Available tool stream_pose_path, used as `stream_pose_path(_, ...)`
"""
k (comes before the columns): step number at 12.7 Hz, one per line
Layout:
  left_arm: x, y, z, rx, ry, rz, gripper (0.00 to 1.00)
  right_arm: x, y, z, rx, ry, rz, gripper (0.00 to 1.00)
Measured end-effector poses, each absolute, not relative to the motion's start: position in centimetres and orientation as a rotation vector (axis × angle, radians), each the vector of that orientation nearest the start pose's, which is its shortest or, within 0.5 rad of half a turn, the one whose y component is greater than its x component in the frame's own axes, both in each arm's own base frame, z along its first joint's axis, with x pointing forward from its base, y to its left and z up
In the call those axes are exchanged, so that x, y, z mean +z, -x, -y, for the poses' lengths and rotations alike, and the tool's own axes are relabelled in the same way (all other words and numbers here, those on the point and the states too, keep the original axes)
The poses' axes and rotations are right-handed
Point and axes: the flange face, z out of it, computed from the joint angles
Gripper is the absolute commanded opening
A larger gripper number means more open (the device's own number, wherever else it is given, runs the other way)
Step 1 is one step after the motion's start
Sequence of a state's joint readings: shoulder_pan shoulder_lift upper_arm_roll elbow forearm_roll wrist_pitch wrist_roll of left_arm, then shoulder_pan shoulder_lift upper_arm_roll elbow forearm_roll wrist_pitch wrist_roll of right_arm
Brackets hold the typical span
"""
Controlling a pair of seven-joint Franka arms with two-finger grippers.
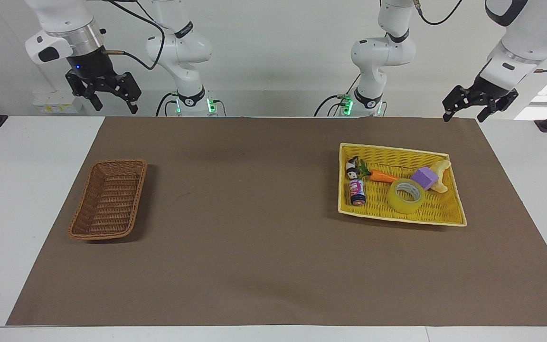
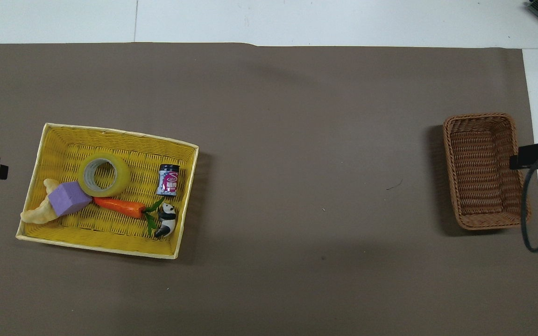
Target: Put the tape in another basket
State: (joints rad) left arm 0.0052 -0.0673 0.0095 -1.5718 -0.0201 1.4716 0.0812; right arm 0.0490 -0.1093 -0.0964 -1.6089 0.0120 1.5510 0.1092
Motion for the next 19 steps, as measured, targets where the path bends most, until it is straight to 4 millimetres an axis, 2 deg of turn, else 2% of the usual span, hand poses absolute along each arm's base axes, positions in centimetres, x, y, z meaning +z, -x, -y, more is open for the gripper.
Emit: stream_pose_path(19,64.82,-52.21,-0.68,0.073,3.162,-0.135,1.0,65.91,-52.01,1.81,-0.081,3.109,-0.221,1.0)
